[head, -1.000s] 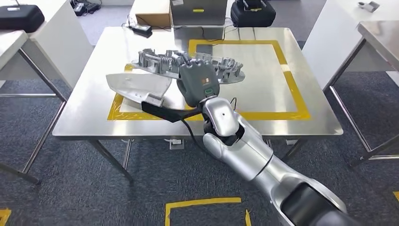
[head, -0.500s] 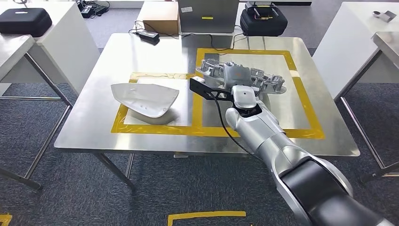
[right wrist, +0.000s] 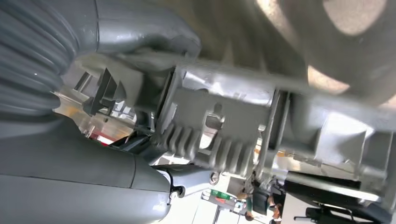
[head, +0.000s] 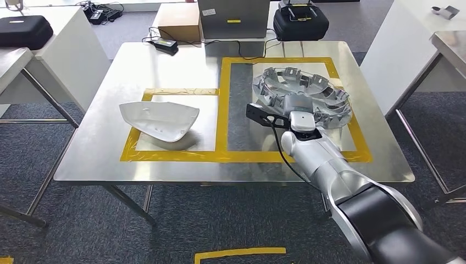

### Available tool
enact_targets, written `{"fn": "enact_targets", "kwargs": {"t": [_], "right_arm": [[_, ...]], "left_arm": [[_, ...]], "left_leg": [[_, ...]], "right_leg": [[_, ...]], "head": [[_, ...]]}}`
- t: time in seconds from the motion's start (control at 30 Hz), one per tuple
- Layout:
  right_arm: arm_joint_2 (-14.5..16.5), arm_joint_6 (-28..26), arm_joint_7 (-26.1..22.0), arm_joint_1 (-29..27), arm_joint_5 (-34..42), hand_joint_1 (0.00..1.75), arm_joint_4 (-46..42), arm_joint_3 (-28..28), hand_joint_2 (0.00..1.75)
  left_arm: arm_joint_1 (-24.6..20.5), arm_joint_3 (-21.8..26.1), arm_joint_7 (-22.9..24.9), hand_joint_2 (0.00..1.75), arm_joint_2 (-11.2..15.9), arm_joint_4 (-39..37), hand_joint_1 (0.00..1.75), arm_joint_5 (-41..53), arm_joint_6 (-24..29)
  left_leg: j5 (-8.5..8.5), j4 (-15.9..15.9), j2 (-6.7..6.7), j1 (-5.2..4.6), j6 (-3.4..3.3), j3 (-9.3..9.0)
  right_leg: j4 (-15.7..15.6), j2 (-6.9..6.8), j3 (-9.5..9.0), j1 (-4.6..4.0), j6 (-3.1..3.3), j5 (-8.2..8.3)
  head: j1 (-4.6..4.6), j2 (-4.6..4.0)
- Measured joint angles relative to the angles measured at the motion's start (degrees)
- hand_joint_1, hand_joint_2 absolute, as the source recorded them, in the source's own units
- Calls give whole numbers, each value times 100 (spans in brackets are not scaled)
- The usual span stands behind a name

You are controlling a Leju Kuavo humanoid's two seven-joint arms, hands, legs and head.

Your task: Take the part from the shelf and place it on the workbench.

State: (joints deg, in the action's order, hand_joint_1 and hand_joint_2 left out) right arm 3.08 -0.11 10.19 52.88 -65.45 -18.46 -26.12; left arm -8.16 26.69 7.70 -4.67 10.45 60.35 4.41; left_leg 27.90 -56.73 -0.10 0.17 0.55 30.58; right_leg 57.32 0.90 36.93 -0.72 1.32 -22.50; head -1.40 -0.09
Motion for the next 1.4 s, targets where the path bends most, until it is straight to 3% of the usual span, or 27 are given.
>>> {"fn": "enact_targets", "kwargs": {"t": [0.07,0.2,0.53,0.67,0.77,0.87,1.03,1.1,1.2,1.23,1.27,1.3,1.37,1.4], "right_arm": [[1,-1,-130,-17,5,0,31,40,0],[60,-114,-501,-39,11,0,44,57,0],[498,-717,-1443,37,189,0,-301,57,0],[562,-955,-1967,50,587,0,-660,95,0],[551,-977,-2211,21,1253,0,-1442,141,0],[458,-955,-2155,-82,1830,0,-2525,144,0],[218,-1186,-1898,-334,1800,0,-3826,144,0],[106,-1315,-1849,-384,1712,0,-4059,144,0],[-54,-1480,-1879,-547,1696,0,-4214,148,0],[-105,-1544,-1909,-631,1697,0,-4250,154,0],[-152,-1605,-1941,-706,1697,0,-4290,167,0],[-187,-1659,-1969,-761,1697,0,-4336,186,0],[-244,-1748,-2016,-848,1696,0,-4462,234,0],[-267,-1797,-2046,-912,1693,0,-4552,257,0]], "left_arm": [[7,15,1,175,6,-1,0,-19,2],[8,59,-49,0,8,-1,0,-88,27],[26,200,-2,0,10,-2,0,-181,59],[57,263,2,0,18,-2,0,-210,59],[103,306,-4,0,30,-2,0,-221,67],[155,358,-27,0,31,-2,0,-226,93],[194,408,-21,0,8,-2,0,-179,98],[184,410,-6,0,-17,-1,0,-149,98],[177,410,-1,0,-39,-1,0,-107,97],[179,410,-2,0,-44,-2,0,-99,96],[180,410,-6,0,-50,-2,0,-98,97],[181,411,-16,0,-55,-2,0,-101,102],[183,415,-46,0,-67,0,0,-121,123],[186,420,-57,0,-73,0,0,-137,139]], "left_leg": [[-2,0,0,0,13,4],[-3,-4,3,-1,15,8],[-4,-8,0,-2,17,-5],[1,-19,-1,-7,10,5],[10,-43,1,-14,-3,12],[19,-66,0,-18,-18,14],[-28,-35,15,4,-86,-3],[-106,35,51,50,-136,-26],[-139,36,85,73,-157,14],[-142,19,89,86,-150,36],[-142,-9,91,106,-135,64],[-133,-47,93,130,-110,95],[-92,-154,96,169,-22,169],[-69,-204,92,177,32,196]], "right_leg": [[2,0,-1,2,1,1],[3,1,-3,9,4,6],[4,-2,-11,7,3,7],[3,-3,-13,14,-2,10],[4,0,-8,18,-10,11],[4,-3,-10,19,-30,12],[2,5,-27,14,-113,17],[269,5,87,19,-188,-198],[1364,-10,543,110,-305,-778],[1599,-15,626,144,-342,-842],[1625,-24,606,179,-380,-802],[1419,-41,472,214,-421,-670],[692,-83,31,268,-496,-405],[444,-82,-117,272,-483,-333]], "head": [[0,0],[1,0],[0,0],[1,0],[-1,0],[0,0],[2,0],[32,0],[63,0],[64,0],[64,0],[64,0],[67,0],[69,0]]}}
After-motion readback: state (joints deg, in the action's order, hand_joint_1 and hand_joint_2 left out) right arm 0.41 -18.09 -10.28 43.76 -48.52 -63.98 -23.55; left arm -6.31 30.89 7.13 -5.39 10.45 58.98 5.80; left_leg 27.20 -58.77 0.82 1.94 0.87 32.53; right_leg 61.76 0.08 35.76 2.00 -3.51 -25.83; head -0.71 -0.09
